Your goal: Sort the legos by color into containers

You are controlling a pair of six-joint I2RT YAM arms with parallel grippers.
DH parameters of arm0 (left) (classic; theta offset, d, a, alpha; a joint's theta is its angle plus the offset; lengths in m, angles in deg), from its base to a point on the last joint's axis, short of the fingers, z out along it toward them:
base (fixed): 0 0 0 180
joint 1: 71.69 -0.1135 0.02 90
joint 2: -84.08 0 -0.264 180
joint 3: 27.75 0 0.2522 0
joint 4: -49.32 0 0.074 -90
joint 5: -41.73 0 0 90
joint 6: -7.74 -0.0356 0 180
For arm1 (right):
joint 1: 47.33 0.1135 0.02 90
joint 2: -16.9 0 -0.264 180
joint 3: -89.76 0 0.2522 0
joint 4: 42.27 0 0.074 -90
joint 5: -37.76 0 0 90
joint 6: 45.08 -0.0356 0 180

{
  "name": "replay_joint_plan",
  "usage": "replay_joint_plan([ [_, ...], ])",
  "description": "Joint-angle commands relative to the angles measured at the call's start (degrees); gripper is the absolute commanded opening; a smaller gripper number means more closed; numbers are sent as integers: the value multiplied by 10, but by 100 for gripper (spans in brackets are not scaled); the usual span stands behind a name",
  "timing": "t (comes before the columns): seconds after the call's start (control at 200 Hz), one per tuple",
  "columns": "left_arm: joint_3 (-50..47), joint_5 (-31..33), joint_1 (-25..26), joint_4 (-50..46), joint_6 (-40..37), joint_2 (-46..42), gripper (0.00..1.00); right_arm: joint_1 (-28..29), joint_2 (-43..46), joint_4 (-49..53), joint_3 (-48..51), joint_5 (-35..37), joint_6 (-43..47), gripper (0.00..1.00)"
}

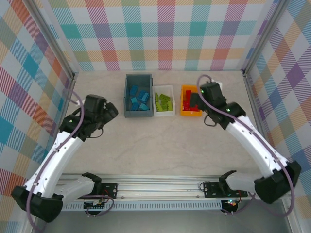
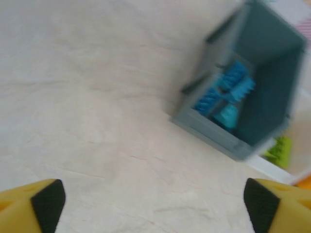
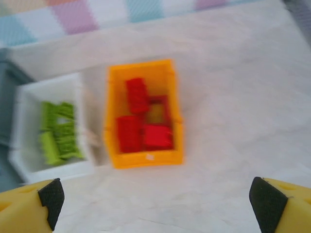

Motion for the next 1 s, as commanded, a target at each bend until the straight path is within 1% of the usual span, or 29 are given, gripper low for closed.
replay_joint_plan([
  [0.0, -51, -77, -40, 66, -44, -36, 100, 4, 83, -66, 94, 65, 7, 100],
  [0.055, -72, -29, -41, 82, -56, -45, 100, 0, 125, -64, 132, 125, -20, 100],
  [0.065, -75, -9, -41, 81, -55, -45, 100, -2, 130, -63, 138, 135, -26, 100],
  [0.075, -77, -3, -40, 81, -54, -45, 100, -5, 135, -62, 143, 142, -31, 100],
  [0.08, -79, 14, -40, 81, -52, -45, 100, -6, 136, -63, 146, 146, -33, 100],
  [0.115, -94, 71, -39, 79, -40, -45, 100, -20, 147, -71, 169, 157, -42, 100],
  [0.165, -121, 159, -40, 87, -16, -40, 100, -47, 155, -106, 208, 152, -20, 100],
  [0.21, -164, 203, -40, 143, -26, -40, 100, -61, 156, -184, 256, 136, 36, 100],
  [0.255, -223, 221, -41, 239, -96, -42, 100, -72, 154, -275, 304, 106, 106, 100],
  [0.28, -256, 231, -41, 299, -140, -40, 100, -77, 149, -318, 326, 74, 140, 100],
  [0.31, -290, 232, -41, 375, -181, -34, 100, -85, 140, -357, 345, 53, 164, 100],
  [0.33, -305, 235, -41, 406, -199, -26, 100, -91, 130, -375, 353, 43, 176, 100],
  [0.39, -322, 222, -43, 464, -250, 9, 100, -118, 94, -394, 360, 8, 182, 100],
  [0.435, -330, 188, -45, 511, -289, 38, 100, -144, 59, -415, 362, -38, 182, 100],
  [0.48, -331, 167, -45, 551, -322, 67, 100, -160, 28, -449, 367, -63, 181, 100],
  [0.54, -333, 161, -47, 608, -340, 104, 100, -177, -8, -512, 380, -87, 188, 100],
  [0.665, -345, 119, -74, 741, -360, 189, 100, -215, -77, -628, 395, -135, 192, 100],
  [0.745, -341, 107, -82, 789, -391, 242, 100, -232, -117, -687, 400, -159, 211, 100],
  [0.78, -330, 91, -85, 781, -408, 251, 100, -235, -125, -705, 399, -171, 229, 100],
  [0.82, -337, 78, -86, 816, -432, 262, 100, -239, -134, -752, 408, -186, 244, 100],
  [0.85, -349, 70, -89, 856, -436, 269, 100, -250, -139, -751, 408, -199, 237, 100],
  [0.88, -357, 60, -98, 867, -425, 276, 100, -258, -147, -773, 415, -215, 233, 100],
  [0.92, -388, 38, -110, 941, -422, 291, 100, -265, -165, -824, 435, -230, 229, 100],
  [0.94, -400, 22, -114, 952, -419, 288, 100, -266, -175, -857, 448, -238, 230, 100],
  [0.96, -414, 23, -116, 974, -419, 295, 100, -266, -188, -891, 461, -240, 231, 100],
  [0.995, -441, 21, -116, 1067, -428, 316, 100, -266, -207, -949, 479, -242, 236, 100],
])
